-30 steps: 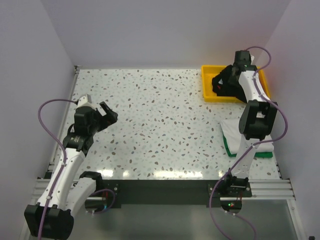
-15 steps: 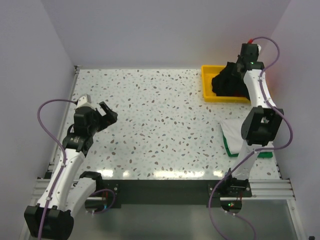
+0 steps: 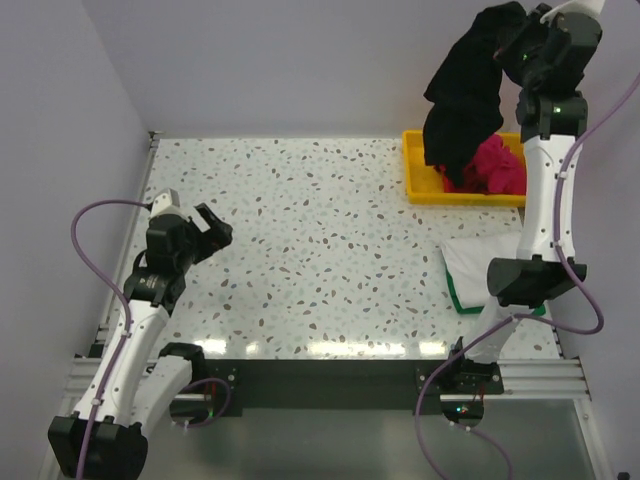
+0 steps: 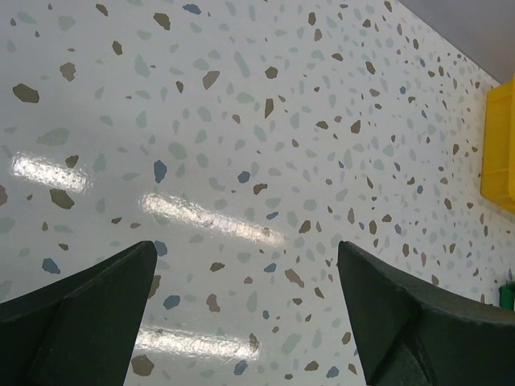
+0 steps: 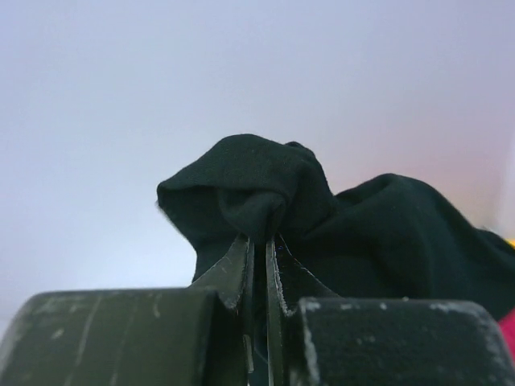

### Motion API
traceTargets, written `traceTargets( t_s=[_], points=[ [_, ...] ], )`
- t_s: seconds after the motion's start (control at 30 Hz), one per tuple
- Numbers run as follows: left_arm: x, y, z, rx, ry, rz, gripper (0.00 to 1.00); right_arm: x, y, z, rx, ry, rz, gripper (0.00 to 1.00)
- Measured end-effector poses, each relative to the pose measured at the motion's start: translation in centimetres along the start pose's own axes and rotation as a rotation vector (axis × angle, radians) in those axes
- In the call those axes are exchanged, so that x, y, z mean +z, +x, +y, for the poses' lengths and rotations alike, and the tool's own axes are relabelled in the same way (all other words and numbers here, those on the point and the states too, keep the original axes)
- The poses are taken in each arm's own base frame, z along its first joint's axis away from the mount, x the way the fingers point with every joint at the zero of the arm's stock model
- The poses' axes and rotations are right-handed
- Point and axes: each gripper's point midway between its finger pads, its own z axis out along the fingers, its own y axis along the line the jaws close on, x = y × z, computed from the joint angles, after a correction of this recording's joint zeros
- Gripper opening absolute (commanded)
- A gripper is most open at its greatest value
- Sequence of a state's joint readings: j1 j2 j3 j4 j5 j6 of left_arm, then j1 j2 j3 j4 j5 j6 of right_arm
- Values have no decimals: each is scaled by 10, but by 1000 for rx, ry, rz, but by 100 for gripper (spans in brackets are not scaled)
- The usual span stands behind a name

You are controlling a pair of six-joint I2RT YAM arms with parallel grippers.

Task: Fold and stack the t-shirts
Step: Move the tshirt to the center of the board

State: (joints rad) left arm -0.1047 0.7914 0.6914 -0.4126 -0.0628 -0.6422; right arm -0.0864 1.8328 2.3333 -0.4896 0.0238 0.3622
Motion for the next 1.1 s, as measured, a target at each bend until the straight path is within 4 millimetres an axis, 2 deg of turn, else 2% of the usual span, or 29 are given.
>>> traceTargets(
  t_s=[0.1,0.17,0.23,0.3,0.33,0.43,0.5,0.6,0.67,0.73,0.8,0.83,0.9,0.97,1.0,1.03,1.1],
  points=[
    [0,0,0,0,-1,-1,100,-13,-31,32,74,-127,-70,0],
    [0,0,0,0,-1,-1,100,-23,-34,50,108,-181,-65,0],
    [0,0,0,0,-1,-1,100,-36,-26,80,115,-241,-37,0],
    [0,0,0,0,-2,-1,100,-53,-8,123,111,-330,14,0],
    [0,0,0,0,-2,-1,100,-67,6,151,108,-392,51,0],
    [0,0,1,-1,-5,-3,100,-119,54,231,85,-595,174,0],
    [0,-1,2,-2,-11,-6,100,-153,81,269,68,-696,235,0],
    [-1,0,8,-29,-48,-11,100,-192,105,311,46,-808,290,0],
    [-5,1,15,-55,-86,-16,100,-205,111,323,40,-842,302,0],
    [-12,0,20,-81,-110,-31,100,-206,111,324,32,-838,292,0],
    [-20,-5,22,-107,-116,-62,100,-197,115,317,14,-797,269,0],
    [-25,-8,21,-118,-115,-77,100,-192,119,311,1,-770,264,0],
    [-34,-14,21,-134,-110,-111,100,-180,141,288,-34,-685,268,0],
    [-40,-18,22,-142,-109,-133,100,-170,179,252,-67,-593,320,9],
    [-42,-19,22,-147,-109,-141,100,-166,205,229,-77,-539,373,14],
    [-42,-20,22,-149,-113,-144,100,-160,235,202,-84,-472,431,26],
    [-41,-17,26,-146,-131,-133,100,-147,293,143,-81,-324,534,40]
  ],
)
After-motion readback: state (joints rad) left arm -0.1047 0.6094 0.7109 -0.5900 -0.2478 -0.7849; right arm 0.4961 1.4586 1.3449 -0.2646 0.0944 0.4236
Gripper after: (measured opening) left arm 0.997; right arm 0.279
